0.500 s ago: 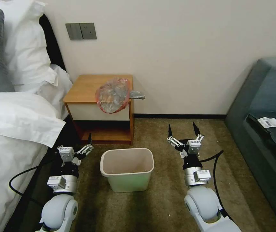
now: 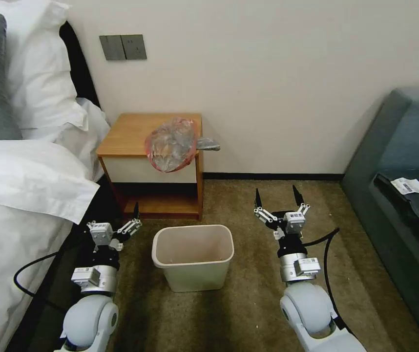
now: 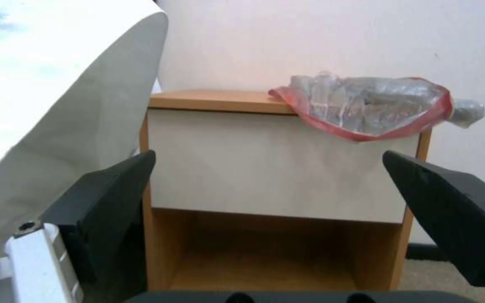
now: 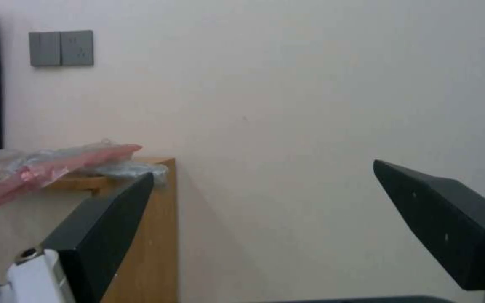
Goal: Pick up the garbage bag from the table and place it over the trash can.
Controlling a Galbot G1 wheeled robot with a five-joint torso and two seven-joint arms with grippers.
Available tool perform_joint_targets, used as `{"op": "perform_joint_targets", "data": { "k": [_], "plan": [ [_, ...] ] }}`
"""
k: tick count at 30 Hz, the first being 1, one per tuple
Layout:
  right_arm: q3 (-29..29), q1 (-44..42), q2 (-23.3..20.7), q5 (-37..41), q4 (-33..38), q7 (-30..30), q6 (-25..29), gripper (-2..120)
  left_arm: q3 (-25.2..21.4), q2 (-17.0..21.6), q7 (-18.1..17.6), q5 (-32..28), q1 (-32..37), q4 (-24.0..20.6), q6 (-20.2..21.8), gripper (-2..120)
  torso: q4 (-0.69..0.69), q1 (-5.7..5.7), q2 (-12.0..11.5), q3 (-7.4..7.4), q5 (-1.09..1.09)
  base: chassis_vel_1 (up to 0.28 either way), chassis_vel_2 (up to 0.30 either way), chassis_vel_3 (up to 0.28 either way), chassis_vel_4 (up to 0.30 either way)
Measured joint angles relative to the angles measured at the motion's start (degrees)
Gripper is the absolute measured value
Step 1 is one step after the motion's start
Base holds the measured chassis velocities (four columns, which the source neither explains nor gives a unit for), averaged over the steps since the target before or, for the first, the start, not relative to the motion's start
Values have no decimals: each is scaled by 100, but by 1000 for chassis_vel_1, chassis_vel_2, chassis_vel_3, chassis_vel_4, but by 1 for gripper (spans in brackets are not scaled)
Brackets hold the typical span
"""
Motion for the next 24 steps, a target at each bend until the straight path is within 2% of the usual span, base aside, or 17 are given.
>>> {"op": "perform_joint_targets", "data": {
  "k": [24],
  "plan": [
    [0,0,0,0,0,0,0,100,0,0,0,0,0,0,0,100,0,0,0,0,0,0,0,0,0]
  ]
}}
